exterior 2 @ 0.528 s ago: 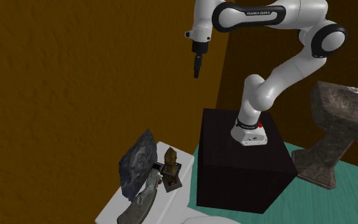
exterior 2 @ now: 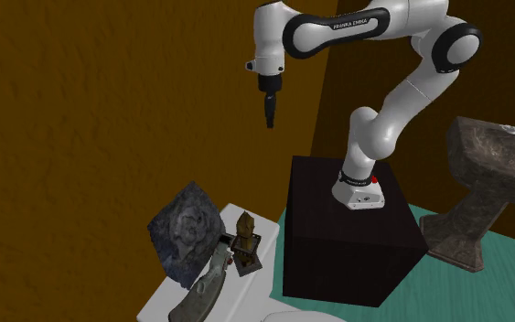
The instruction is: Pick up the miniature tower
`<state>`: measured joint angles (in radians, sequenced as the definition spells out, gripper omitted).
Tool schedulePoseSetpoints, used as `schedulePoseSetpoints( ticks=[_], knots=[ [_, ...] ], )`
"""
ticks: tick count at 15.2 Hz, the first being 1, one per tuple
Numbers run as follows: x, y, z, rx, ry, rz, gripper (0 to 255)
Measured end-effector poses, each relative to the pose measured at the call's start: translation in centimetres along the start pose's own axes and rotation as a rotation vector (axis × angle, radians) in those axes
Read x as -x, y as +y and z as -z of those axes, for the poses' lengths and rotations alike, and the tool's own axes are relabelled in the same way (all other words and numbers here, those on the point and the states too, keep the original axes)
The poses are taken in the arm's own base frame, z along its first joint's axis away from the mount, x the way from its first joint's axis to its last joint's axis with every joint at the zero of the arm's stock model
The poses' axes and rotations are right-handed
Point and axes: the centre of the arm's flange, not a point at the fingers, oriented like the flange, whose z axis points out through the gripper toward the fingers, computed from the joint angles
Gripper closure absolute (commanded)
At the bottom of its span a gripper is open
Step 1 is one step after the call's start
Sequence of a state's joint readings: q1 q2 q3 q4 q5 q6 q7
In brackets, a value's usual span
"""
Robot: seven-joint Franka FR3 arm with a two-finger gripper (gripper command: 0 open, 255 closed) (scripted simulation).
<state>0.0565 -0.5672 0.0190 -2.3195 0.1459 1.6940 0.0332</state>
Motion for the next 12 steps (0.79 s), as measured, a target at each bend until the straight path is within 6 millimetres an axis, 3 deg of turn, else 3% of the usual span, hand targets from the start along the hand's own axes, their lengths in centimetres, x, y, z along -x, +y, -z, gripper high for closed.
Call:
schedulePoseSetpoints(
  ticks=[5, 12],
  knots=[
    [-4.2, -5.3, -3.1, 0.001, -0.094, 0.048, 0],
    [-8.4, -12.8, -8.0, 0.002, -0.227, 0.114, 0]
  ],
)
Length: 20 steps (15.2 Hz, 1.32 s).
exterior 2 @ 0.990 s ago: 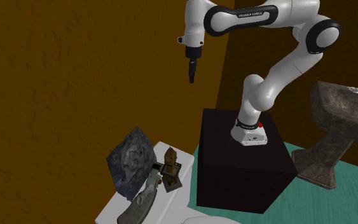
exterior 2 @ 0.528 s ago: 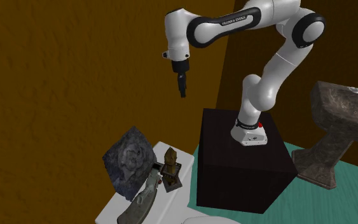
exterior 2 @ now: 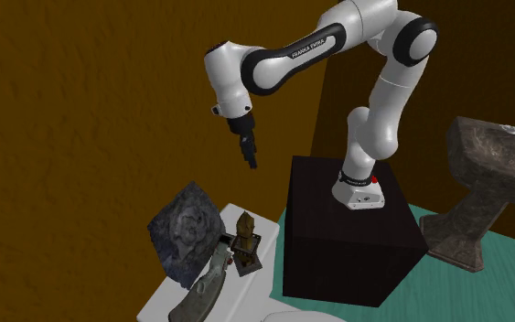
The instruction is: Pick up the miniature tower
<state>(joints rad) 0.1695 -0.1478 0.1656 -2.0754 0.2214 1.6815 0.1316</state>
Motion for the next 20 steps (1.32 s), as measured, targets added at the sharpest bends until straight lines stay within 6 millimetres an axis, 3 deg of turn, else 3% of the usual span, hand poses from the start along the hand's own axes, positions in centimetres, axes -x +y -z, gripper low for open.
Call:
schedulePoseSetpoints(
  ticks=[6, 12, 15, 20],
  knots=[
    [-5.2, -6.7, -3.9, 0.001, -0.113, 0.058, 0],
    [-8.9, -13.6, -8.0, 0.001, -0.226, 0.115, 0],
    [-9.7, -14.5, -9.4, 0.002, -0.246, 0.124, 0],
    [-10.5, -14.2, -11.9, 0.002, -0.248, 0.125, 0]
  ],
)
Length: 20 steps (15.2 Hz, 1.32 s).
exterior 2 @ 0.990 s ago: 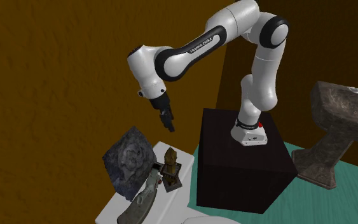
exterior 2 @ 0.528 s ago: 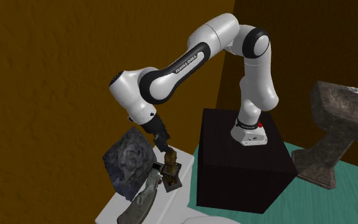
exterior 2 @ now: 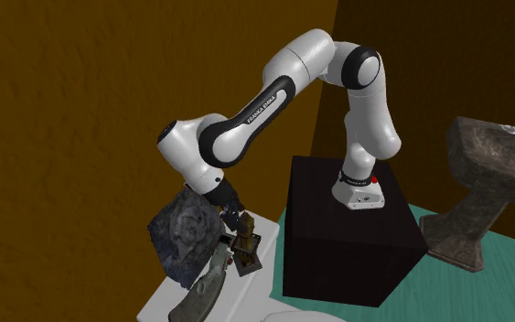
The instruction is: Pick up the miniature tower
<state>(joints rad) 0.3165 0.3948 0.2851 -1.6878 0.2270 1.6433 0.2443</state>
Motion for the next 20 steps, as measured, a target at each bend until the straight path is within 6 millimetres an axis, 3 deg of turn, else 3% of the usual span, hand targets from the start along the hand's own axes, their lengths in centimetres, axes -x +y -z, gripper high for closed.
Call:
schedulePoseSetpoints(
  ticks=[1, 2, 13, 20],
  knots=[
    [-0.2, 0.1, -0.4, 0.0, 0.0, 0.0, 0],
    [-0.2, 0.1, -0.5, 0.0, 0.0, 0.0, 255],
    [-0.1, 0.1, -0.4, -0.001, 0.001, 0.0, 255],
    [1.4, -0.4, 2.5, 0.0, 0.0, 0.0, 255]
  ],
)
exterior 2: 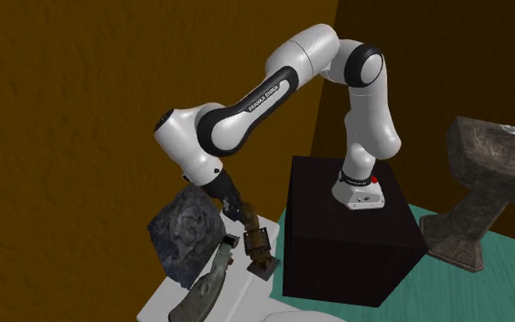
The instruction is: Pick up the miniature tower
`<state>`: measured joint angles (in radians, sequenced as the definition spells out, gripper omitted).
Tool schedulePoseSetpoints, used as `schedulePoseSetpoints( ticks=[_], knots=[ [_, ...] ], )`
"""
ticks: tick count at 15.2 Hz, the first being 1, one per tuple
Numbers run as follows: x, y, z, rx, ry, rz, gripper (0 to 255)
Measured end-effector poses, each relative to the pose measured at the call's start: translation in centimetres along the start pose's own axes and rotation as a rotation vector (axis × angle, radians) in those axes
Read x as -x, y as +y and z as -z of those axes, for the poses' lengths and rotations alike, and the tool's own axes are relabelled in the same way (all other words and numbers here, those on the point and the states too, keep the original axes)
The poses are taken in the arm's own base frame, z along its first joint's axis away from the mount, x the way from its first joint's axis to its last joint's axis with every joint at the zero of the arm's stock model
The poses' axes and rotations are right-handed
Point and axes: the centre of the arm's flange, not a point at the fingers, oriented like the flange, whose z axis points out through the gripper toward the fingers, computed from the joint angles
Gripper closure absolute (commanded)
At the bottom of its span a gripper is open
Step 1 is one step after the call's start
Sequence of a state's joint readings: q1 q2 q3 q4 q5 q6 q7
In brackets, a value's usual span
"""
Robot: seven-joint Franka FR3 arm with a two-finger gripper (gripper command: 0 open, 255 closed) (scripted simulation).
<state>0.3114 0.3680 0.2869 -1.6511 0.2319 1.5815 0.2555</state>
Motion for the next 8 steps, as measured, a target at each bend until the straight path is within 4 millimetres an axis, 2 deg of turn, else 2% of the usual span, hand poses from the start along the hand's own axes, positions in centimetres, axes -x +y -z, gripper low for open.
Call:
schedulePoseSetpoints(
  ticks=[8],
  knots=[
    [1.8, -0.8, 3.4, 0.0, 0.0, 0.0, 255]
  ],
)
